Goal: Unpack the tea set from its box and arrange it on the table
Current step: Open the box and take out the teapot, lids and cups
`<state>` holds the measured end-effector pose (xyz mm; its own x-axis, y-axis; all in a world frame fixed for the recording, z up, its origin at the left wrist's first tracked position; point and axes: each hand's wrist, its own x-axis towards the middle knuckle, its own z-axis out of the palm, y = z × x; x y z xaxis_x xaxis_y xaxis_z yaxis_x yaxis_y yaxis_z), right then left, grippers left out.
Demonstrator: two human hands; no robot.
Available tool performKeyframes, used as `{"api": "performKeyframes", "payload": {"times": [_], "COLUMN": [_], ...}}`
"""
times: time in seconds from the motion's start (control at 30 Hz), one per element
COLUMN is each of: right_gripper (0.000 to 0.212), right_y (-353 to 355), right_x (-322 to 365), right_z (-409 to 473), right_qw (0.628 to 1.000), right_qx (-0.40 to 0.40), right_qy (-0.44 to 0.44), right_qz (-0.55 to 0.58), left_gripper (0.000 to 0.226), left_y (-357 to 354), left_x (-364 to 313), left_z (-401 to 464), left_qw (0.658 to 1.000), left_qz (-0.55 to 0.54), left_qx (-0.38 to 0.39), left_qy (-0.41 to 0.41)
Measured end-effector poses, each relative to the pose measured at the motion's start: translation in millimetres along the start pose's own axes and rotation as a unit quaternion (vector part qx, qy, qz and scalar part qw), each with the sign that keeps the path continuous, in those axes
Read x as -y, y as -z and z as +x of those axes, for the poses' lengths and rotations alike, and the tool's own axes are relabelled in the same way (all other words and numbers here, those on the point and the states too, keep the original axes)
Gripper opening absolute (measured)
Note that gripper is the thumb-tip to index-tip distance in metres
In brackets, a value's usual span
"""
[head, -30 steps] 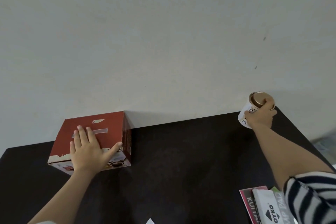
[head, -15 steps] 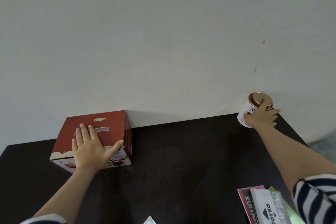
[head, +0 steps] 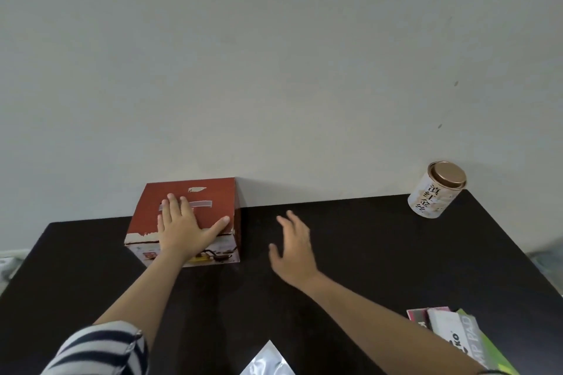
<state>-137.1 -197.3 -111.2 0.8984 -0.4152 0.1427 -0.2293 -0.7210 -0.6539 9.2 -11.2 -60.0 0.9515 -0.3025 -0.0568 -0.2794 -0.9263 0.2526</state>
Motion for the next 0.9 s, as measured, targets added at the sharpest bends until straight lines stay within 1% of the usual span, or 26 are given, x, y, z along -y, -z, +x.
{"api": "performKeyframes", "payload": {"times": [0.07, 0.17, 0.2, 0.27, 0.3, 0.37, 0.53, 0.67, 0.8, 0.9], "right_gripper": [0.058, 0.052, 0.051, 0.05, 0.049, 0.046, 0.037, 0.04, 0.044, 0.048], "right_y": [-14, -28, -31, -37, -40, -43, -44, -44, -46, -45], "right_x": [33, 70, 78, 92, 96, 100, 105, 114, 121, 120], "right_z": [1, 6, 7, 11, 12, 12, 13, 11, 8, 8], "right_qw": [0.998, 0.985, 0.98, 0.973, 0.972, 0.975, 0.983, 0.985, 0.986, 0.982], "right_qx": [0.015, 0.039, 0.052, 0.086, 0.099, 0.095, 0.094, 0.117, 0.124, 0.14], "right_qy": [0.065, 0.169, 0.193, 0.216, 0.215, 0.202, 0.157, 0.13, 0.105, 0.115], "right_qz": [0.012, 0.003, -0.003, -0.009, -0.011, -0.006, 0.009, -0.012, -0.033, -0.056], "left_gripper": [0.107, 0.078, 0.074, 0.073, 0.073, 0.073, 0.066, 0.058, 0.055, 0.056], "left_y": [10, 24, 27, 30, 29, 25, 20, 21, 21, 21], "left_x": [8, 30, 38, 54, 61, 69, 72, 75, 76, 77], "left_z": [5, 9, 10, 8, 7, 5, 7, 8, 8, 8], "left_qw": [0.999, 0.998, 0.997, 0.997, 0.998, 0.997, 0.997, 0.995, 0.993, 0.992], "left_qz": [-0.024, 0.023, 0.045, 0.058, 0.045, 0.011, -0.032, -0.073, -0.099, -0.11], "left_qx": [0.026, 0.036, 0.031, 0.036, 0.048, 0.072, 0.066, 0.071, 0.066, 0.066], "left_qy": [-0.017, -0.054, -0.058, -0.04, -0.024, -0.005, -0.005, -0.005, -0.009, -0.012]}}
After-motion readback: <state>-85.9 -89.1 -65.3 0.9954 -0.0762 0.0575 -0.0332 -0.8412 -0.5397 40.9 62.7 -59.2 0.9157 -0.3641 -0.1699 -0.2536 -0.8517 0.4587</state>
